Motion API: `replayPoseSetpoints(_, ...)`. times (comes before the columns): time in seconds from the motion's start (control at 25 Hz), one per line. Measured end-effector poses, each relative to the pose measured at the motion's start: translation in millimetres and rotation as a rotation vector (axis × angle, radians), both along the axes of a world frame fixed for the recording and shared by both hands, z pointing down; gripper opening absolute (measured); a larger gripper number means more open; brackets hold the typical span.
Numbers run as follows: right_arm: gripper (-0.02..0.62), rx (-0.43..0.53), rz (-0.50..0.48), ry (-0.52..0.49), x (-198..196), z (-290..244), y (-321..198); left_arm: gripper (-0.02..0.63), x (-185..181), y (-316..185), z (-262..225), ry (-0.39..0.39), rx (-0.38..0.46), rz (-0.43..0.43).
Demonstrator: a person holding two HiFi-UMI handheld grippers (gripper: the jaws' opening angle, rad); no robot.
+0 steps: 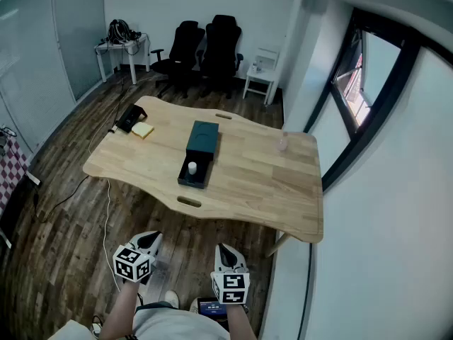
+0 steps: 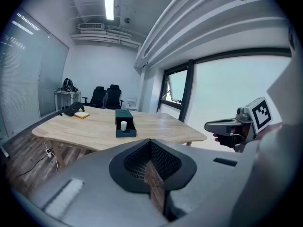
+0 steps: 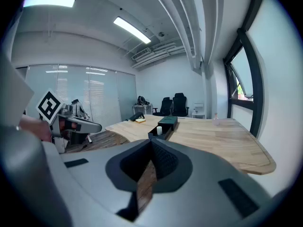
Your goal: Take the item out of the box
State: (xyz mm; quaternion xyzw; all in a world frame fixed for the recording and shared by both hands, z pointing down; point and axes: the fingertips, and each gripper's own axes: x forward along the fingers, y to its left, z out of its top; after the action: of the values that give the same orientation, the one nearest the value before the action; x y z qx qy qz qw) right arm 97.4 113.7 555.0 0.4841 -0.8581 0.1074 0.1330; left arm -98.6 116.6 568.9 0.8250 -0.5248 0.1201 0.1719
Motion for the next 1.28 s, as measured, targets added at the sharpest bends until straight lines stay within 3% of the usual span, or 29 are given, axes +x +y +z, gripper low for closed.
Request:
replayPoseSetpoints(0.36, 0.005, 0.0, 0.004, -0.056, 8.6, 0.4, -4.5, 0.0, 5.6, -1.1, 0.5, -0.008, -0.004, -0.008)
replayPoseSetpoints(0.72, 0.005, 0.0, -0.007, -0.028, 11.5, 7.2, -36.7, 0.0, 4.9, -32.7, 3.1, 0.009, 0.026, -0.028)
replayPoseSetpoints(1.0, 0.005, -0.019, 0.033, -0.011, 10.6, 16.9, -87.7, 0.0, -0.8, -94.6, 6.9, 0.023, 0.035, -0.002)
replayPoseSetpoints(1.28, 0.005, -0.031, 0.087, -0.003, -4.8, 13.6, -175.9, 0.0, -14.2, -196.6, 2.7, 0.022, 0.039, 0.056)
